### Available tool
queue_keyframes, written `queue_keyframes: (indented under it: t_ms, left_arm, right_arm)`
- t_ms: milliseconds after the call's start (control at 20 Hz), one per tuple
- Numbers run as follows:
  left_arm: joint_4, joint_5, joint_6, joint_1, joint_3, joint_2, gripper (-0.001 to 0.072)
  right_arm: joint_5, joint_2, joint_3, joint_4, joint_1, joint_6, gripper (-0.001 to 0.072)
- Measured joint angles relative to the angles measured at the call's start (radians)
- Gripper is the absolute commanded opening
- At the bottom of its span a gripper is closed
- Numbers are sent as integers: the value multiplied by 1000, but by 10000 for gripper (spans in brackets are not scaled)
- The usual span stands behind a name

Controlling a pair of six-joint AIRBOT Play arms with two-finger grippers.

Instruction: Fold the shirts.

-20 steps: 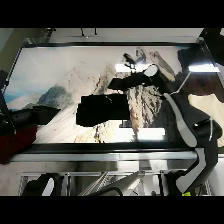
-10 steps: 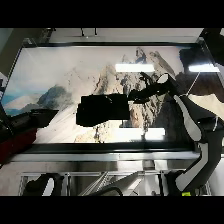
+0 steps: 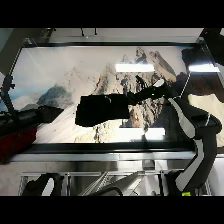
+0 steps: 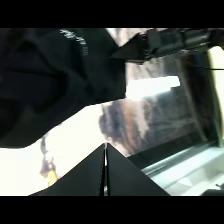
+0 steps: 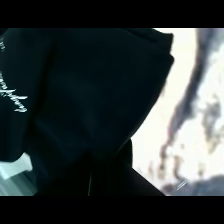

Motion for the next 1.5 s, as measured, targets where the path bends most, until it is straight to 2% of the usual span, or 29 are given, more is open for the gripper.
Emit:
queue_keyframes:
  t_ms: [200, 400, 500, 750, 1050, 1300, 1500]
  left_arm:
    - [-45, -2, 18, 0, 0, -15, 17]
    - [-60, -1, 22, 0, 0, -19, 17]
    - [-65, 5, 26, 0, 0, -19, 17]
    - [-79, 18, 30, 0, 0, -20, 17]
    - [-82, 39, 35, 0, 0, -20, 17]
    - [-83, 85, 37, 0, 0, -20, 18]
    - [-83, 107, 52, 0, 0, -20, 18]
  right_arm:
    - [54, 85, 27, 147, -51, -69, 22]
    - [10, 212, 143, 281, -188, -87, 23]
    - [-58, 263, 209, 324, -285, -34, 23]
    - [-196, 324, 289, 346, -566, 206, 23]
    - [-225, 349, 305, 231, -849, 407, 22]
    - [-120, 376, 307, 68, -965, 575, 22]
    - [44, 411, 306, -203, -988, 739, 20]
